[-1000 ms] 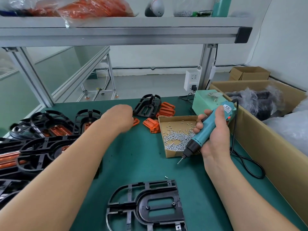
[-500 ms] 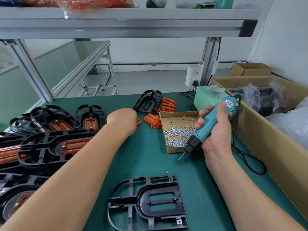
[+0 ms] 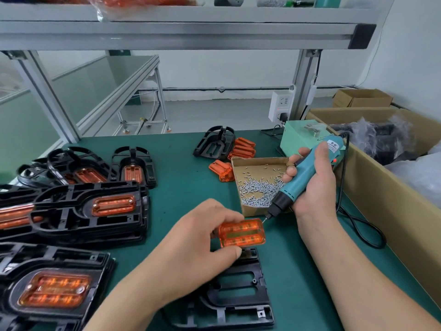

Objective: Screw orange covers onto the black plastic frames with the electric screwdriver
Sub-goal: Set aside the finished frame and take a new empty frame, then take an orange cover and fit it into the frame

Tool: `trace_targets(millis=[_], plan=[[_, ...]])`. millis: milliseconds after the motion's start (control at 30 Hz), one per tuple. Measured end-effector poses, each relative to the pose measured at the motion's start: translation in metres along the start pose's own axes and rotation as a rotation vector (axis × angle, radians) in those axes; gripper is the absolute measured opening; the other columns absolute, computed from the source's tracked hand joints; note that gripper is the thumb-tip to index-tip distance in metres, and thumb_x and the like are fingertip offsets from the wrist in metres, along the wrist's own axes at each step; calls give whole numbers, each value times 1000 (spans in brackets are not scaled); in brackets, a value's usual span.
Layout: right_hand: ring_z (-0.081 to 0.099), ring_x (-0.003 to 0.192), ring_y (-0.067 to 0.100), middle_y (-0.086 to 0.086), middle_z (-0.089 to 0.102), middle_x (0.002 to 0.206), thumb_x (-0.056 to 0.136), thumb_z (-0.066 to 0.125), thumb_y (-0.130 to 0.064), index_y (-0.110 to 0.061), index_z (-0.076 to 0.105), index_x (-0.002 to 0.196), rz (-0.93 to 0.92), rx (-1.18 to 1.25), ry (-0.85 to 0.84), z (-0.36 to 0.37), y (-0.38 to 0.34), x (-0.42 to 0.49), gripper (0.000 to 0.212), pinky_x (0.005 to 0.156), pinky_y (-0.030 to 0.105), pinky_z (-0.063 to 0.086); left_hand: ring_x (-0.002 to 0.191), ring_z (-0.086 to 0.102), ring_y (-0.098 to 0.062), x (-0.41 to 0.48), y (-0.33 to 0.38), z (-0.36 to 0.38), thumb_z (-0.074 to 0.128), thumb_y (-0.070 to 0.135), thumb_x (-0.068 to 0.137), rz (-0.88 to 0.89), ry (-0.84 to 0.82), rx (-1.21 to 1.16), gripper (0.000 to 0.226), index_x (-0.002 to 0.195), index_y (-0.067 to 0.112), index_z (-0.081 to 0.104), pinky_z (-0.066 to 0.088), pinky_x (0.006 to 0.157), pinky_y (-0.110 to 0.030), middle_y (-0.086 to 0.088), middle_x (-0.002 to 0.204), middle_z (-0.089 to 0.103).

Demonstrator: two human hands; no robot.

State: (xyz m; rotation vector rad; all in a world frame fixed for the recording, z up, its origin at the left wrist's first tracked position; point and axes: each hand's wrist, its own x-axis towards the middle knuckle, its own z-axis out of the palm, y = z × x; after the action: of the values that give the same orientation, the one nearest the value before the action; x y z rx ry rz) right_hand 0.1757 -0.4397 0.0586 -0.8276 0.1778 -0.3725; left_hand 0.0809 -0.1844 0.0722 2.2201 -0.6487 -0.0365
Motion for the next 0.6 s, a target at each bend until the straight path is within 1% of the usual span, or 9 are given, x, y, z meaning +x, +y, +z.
trace_targets(millis=[100, 133, 300, 467, 600], plan=[[56, 56, 15, 4, 67, 82, 101, 63, -56, -15, 63, 107, -4, 4, -2, -1, 1, 1, 41, 51, 26, 50, 106, 61, -7, -3, -5, 5, 73, 41, 84, -6, 16, 9, 41, 121, 50, 61, 51, 88, -22, 19, 114, 59], [56, 56, 15, 4, 67, 82, 101, 63, -56, -15, 64, 107, -4, 1, -3, -1, 1, 1, 41, 51, 26, 50, 106, 61, -6, -5, -7, 6, 73, 42, 84, -6, 20, 25, 41, 122, 50, 60, 52, 88, -24, 19, 114, 59], [56, 56, 15, 4, 67, 83, 101, 64, -56, -16, 65, 104, -11, -6, -11, -2, 2, 1, 40, 51, 26, 50, 110, 61, -5, -11, -9, 4, 72, 48, 83, 10, 29, 60, 42, 123, 53, 58, 49, 89, -24, 22, 118, 59], [57, 56, 14, 4, 67, 83, 101, 63, -56, -15, 64, 106, -15, -8, -15, -2, 2, 1, 42, 51, 26, 51, 106, 62, -8, -13, -7, 1, 74, 51, 82, 28, 61, 53, 42, 122, 54, 61, 49, 86, -25, 20, 115, 61], [56, 56, 14, 4, 66, 84, 100, 63, -57, -15, 65, 104, -10, -7, -16, -2, 2, 2, 42, 52, 26, 50, 105, 63, -8, -14, -7, -1, 75, 54, 81, 31, 71, 63, 42, 122, 53, 62, 48, 85, -23, 20, 114, 61]])
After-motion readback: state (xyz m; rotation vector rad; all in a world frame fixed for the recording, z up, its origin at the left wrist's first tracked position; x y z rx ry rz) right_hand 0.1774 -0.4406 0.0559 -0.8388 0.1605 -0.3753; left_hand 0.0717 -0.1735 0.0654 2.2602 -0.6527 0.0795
